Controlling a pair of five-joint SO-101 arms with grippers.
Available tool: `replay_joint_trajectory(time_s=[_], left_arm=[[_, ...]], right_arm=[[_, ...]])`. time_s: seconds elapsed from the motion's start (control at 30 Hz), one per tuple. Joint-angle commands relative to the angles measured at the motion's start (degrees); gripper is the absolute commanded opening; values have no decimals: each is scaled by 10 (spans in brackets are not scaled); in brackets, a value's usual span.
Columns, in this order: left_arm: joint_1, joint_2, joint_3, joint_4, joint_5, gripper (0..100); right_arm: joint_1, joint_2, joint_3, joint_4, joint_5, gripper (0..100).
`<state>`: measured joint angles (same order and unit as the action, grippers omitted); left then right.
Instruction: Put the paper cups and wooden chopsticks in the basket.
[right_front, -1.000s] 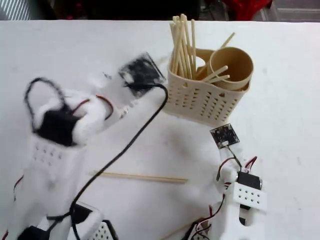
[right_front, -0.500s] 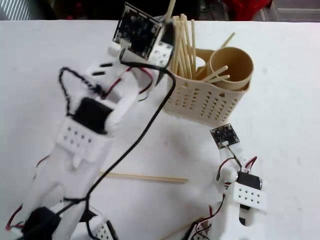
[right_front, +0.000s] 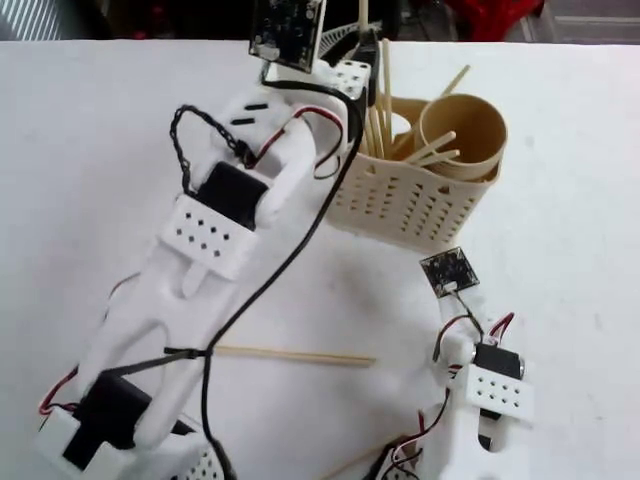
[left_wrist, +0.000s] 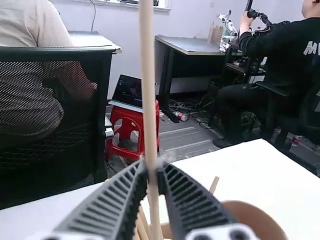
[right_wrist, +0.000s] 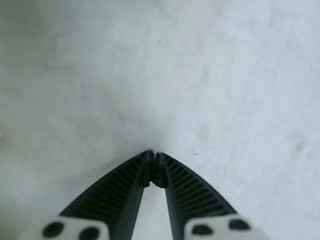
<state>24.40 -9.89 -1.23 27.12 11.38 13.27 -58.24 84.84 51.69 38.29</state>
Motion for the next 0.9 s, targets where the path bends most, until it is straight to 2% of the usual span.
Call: replay_joint_trajectory(time_s=[0.0,0.23,0.37,0.43,0.6,0.77,0.87], left_arm=[[8,0,-57,37,9,98],[3,-2,-64,55,7,98],[-31,-3,-67,99,7,98],[-75,-3,-67,135,7,98],[-247,8,-34,226,10,98],[-339,72,123,200,92,101],[-358,130,182,144,89,101]], right_arm=[[-4,3,-20,-9,5,18],[-4,3,-20,-9,4,18],[-4,3,-20,-9,4,18],[-4,3,-20,-9,4,18],[-2,3,-20,-9,2,18],[0,3,-21,-31,5,18],[-1,2,-21,-57,6,18]])
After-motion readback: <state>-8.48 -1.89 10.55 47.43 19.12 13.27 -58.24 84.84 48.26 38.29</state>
